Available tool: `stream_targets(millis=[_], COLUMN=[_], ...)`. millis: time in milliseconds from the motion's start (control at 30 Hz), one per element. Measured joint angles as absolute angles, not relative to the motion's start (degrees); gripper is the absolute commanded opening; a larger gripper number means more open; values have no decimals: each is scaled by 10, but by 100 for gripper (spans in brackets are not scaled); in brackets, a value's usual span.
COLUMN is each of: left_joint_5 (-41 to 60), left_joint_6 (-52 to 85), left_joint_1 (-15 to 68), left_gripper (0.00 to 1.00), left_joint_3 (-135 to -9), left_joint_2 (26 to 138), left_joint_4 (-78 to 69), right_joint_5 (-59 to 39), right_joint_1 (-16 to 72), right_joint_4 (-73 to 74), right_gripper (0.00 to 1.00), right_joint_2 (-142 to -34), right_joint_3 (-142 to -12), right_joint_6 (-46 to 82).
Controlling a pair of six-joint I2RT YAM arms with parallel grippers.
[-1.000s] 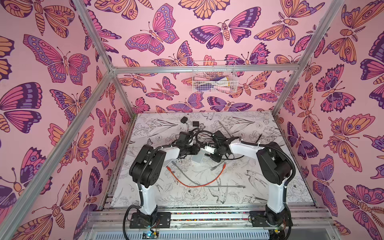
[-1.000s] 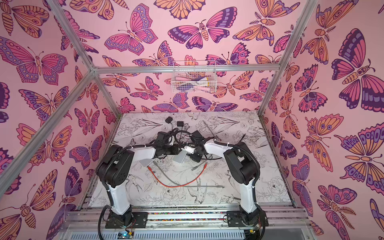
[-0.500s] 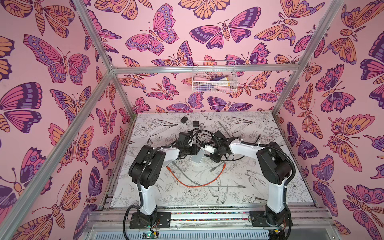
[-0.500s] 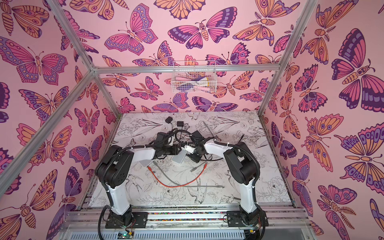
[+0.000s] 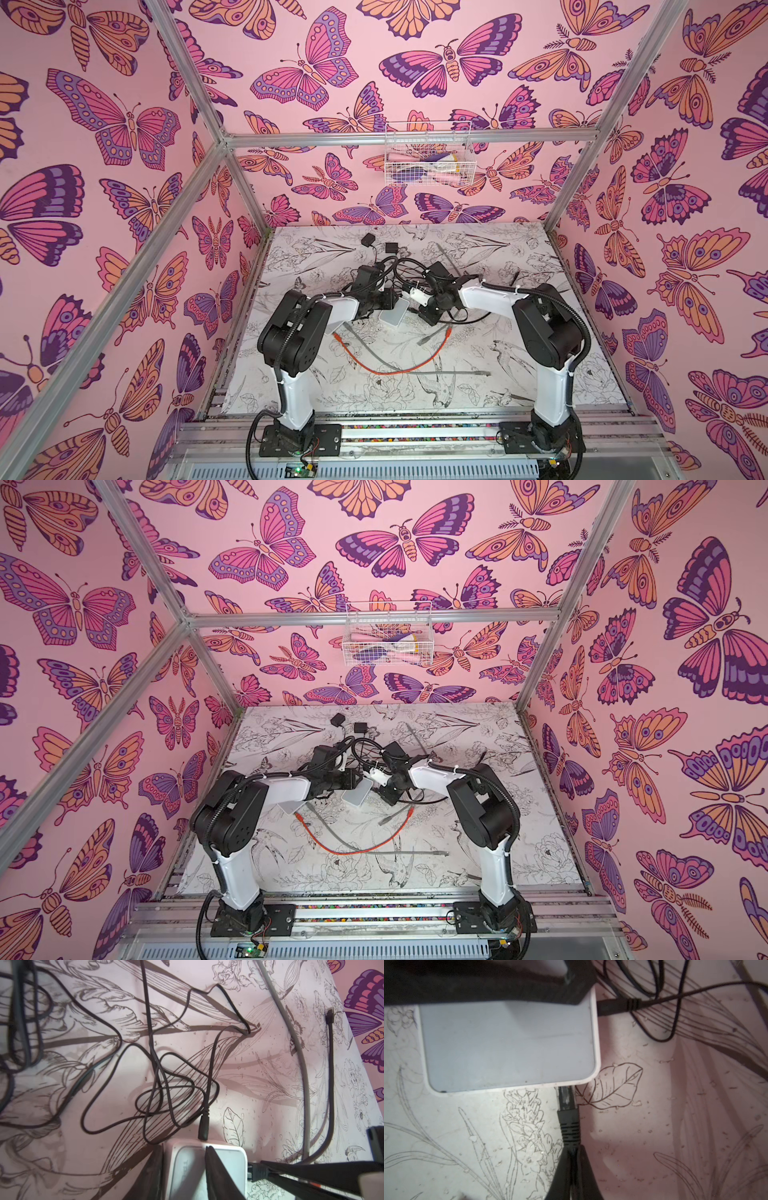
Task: Insert the plug into the switch port
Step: 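Push the black plug into the switch port with the right gripper while left holds, then open the right gripper to release the inserted black plug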
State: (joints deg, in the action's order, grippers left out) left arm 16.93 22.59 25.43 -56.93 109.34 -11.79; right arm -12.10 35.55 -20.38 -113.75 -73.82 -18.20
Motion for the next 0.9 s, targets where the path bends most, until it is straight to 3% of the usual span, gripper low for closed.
stream_targets(millis=[900], left_joint_5=[149], left_joint_6=[248], left_joint_1=[261], left_gripper=[33], left_joint_3=[-529], left_joint_2=[1093], left_joint_4=[-202], right_joint_5=[-142], right_joint_1=[352], right_joint_4=[-186], right_gripper=[0], right_joint_2=[-1142], right_joint_3=[-736], right_joint_6=[-117])
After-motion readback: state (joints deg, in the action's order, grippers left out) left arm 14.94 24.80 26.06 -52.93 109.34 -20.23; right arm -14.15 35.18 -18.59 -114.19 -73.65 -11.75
